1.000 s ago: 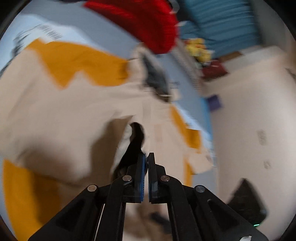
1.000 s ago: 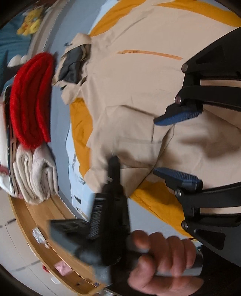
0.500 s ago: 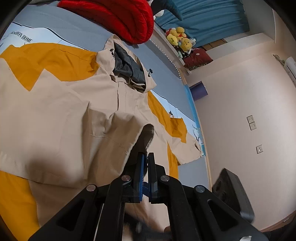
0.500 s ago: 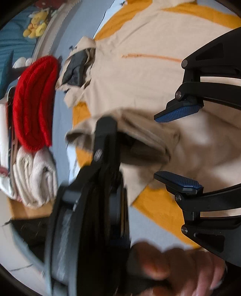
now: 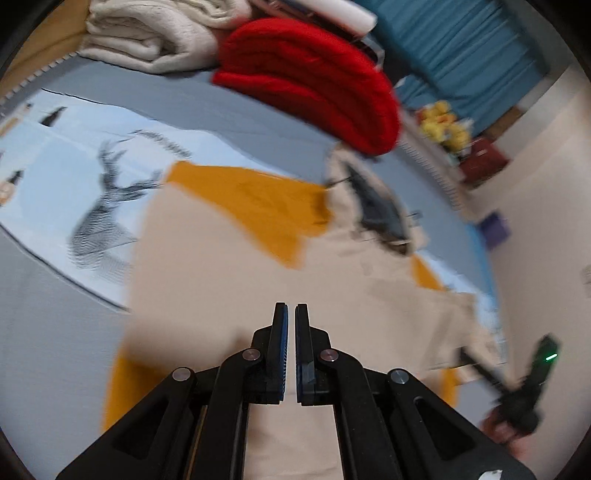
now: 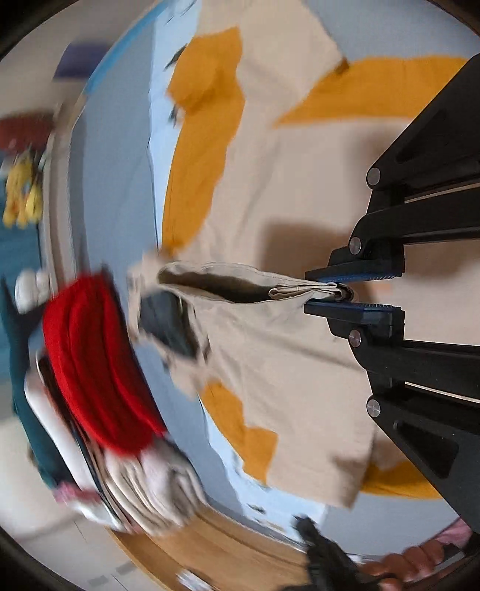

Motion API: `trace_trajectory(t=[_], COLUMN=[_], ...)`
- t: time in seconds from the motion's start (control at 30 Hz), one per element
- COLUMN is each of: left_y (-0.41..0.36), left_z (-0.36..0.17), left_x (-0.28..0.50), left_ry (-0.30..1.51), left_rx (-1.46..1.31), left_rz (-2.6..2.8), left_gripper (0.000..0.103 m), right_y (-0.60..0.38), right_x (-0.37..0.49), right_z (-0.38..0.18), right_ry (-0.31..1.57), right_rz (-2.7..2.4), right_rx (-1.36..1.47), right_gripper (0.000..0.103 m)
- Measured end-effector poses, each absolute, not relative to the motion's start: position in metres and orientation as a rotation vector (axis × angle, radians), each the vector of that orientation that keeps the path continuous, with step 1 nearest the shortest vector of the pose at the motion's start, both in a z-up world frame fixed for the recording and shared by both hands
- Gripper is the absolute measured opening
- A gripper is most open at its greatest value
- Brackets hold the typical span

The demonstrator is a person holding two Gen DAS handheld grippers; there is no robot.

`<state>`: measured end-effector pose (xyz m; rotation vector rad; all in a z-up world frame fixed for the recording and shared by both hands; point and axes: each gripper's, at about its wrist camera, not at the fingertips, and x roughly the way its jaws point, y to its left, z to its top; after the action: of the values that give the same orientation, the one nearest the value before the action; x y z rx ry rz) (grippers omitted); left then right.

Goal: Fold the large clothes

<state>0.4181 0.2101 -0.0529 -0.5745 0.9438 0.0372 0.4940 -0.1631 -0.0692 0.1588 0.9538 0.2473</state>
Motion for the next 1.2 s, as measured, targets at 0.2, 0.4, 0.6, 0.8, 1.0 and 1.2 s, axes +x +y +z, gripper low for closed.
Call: trace_trajectory(t=[0.2,0.4,0.6,0.8,1.0,1.2], left_y=[0.216,0.208,0.211,0.222,0.237,0.233], left_z=[-0.089,-0.099,-0.103,-0.087,-0.103,-0.103], left_x=[0.426,0.434,0.437,0.438,0.441,0.44], left_ry=[1.089,1.132,1.145,1.063,1.122,1.123], left_rx=[-0.532,-0.485,-0.494,-0.52,-0.551,-0.548], left_rz=[0.112,0.101,0.097,0.104,0.171,0.152], left_gripper=[0.0,0.004,0.004,0.008,0.011,0.012], right_y=[-0.219,-0.252,-0.272,-0.291,-0.287,-0.287], right_x=[0.52,0.532,0.538,0.543,0.545,0.542], right_z=[-0.078,-0.092,-0.102,-0.125,-0.166,-0.155], right_ry=[1.001,1.052,1.055,1.116,1.278,1.218], right_rz=[0.114,0.055,-0.025,-0.072,-0.047,-0.046], right_rx=[0.23,0.313,0.353,0.501,0.578,0.539], right_gripper=[0.01,0.011,0.015,0.032,0.039,0.009])
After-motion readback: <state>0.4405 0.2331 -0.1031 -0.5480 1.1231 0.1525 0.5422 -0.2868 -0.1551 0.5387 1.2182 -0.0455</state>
